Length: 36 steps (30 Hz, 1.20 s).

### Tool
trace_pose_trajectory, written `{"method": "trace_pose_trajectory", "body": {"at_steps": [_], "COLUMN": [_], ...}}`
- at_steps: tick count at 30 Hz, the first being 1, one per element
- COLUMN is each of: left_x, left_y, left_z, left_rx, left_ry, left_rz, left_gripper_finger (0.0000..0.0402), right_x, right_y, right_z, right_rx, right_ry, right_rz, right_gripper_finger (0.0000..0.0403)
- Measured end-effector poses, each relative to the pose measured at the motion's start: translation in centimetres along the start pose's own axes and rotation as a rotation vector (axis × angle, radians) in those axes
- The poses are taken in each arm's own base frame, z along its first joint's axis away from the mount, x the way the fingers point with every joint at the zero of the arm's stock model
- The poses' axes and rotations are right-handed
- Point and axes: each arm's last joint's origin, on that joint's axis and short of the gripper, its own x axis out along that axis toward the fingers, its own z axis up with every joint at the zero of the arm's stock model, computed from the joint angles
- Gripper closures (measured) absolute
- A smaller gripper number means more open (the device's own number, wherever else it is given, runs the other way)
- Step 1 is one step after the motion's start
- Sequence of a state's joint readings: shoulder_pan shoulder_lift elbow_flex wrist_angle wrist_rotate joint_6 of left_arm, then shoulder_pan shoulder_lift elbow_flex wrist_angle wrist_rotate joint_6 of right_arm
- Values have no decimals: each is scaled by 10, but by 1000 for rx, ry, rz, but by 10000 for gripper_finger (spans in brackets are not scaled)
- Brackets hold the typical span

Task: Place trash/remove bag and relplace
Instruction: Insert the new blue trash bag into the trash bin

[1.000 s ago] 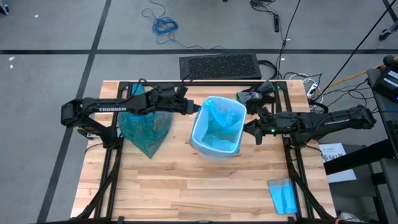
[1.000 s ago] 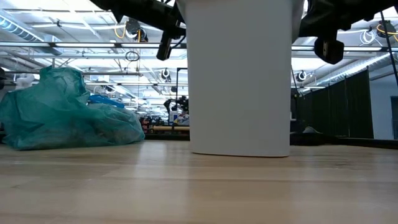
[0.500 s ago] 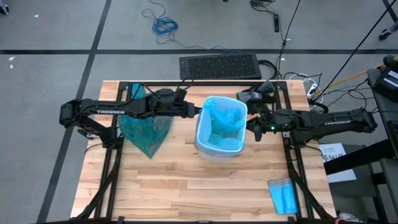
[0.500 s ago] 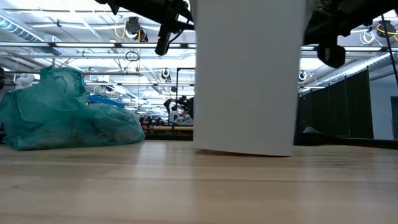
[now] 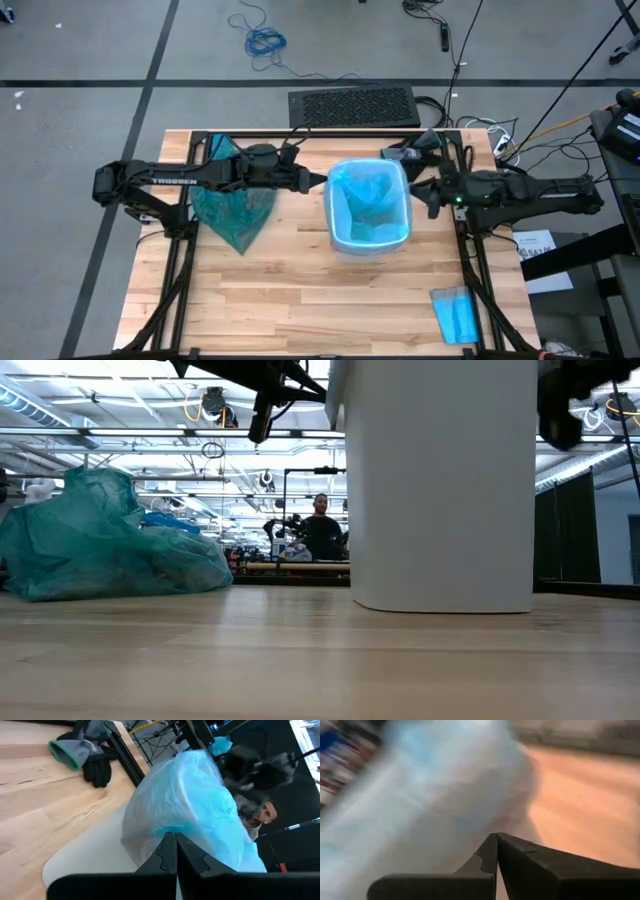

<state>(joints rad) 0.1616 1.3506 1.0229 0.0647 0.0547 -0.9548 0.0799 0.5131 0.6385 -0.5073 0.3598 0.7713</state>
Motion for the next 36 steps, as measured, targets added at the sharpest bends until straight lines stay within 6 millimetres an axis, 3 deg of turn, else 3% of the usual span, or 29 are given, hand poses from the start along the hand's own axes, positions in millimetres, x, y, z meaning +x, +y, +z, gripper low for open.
{"method": "trace_pose_trajectory", "body": {"at_steps": [3, 11, 17, 22, 26, 29, 33, 36], "left_x": [0, 1, -5, -28, -47, -55, -50, -42], "left_y": [0, 1, 8, 2, -11, -17, -17, -14], "left_z": [0, 0, -5, 2, 9, 8, 1, -3], "left_rx": [1, 1, 53, 83, 102, 113, 121, 125], "left_ry": [-3, 1, 50, -32, -95, -114, -94, -71], "left_rz": [2, 12, 117, 177, 122, 101, 120, 135], "left_gripper_finger": [402, 402, 402, 402, 402, 401, 401, 401], "right_x": [1, 2, -15, -35, -46, -44, -22, -3], "right_y": [-10, -12, -27, -29, -11, 6, 38, 67], "right_z": [-11, -13, -17, -9, 12, 29, 50, 70], "right_rx": [27, 5, 34, 88, 67, -13, -216, -350], "right_ry": [101, 119, 115, 9, -127, -144, -55, 21], "right_rz": [-102, -137, -221, -93, 154, 149, 70, 17], "right_gripper_finger": [403, 400, 343, 271, 234, 265, 374, 393]}}
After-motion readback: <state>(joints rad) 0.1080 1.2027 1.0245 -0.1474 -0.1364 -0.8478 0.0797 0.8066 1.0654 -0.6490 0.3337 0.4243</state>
